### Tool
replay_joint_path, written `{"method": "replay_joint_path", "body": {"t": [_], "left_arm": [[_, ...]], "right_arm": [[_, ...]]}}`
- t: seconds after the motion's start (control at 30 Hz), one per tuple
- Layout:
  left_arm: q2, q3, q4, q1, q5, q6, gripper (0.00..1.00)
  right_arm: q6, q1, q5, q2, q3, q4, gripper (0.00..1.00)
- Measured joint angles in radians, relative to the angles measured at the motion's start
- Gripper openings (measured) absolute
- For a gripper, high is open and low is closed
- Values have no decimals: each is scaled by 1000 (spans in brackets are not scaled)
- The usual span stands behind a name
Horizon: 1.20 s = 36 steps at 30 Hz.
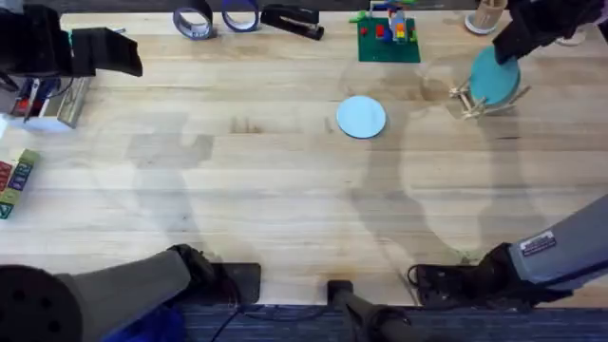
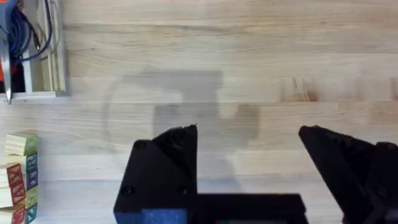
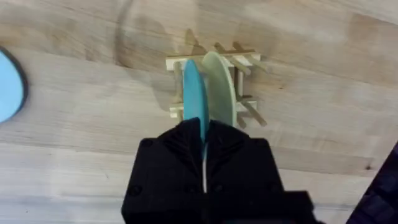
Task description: Pick up the plates from the table one by one and place each into a slot on the dish rack.
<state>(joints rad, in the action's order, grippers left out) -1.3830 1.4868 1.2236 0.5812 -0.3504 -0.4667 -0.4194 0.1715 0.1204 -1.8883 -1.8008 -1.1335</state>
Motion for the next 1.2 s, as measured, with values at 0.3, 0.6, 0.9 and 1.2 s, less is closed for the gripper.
{"method": "replay_joint_path", "body": {"t": [0.3, 0.6, 0.9, 1.2], "left_arm": [[0, 0, 0, 0, 0, 0, 993], [0, 0, 0, 0, 0, 0, 993], [0, 0, 0, 0, 0, 0, 993], [0, 0, 0, 0, 0, 0, 993]], "right_arm": [[0, 0, 0, -12, 0, 0, 31], [0, 0, 1, -12, 0, 0, 112], [0, 0, 8, -12, 0, 2, 146], [0, 0, 8, -12, 0, 5, 150]]}}
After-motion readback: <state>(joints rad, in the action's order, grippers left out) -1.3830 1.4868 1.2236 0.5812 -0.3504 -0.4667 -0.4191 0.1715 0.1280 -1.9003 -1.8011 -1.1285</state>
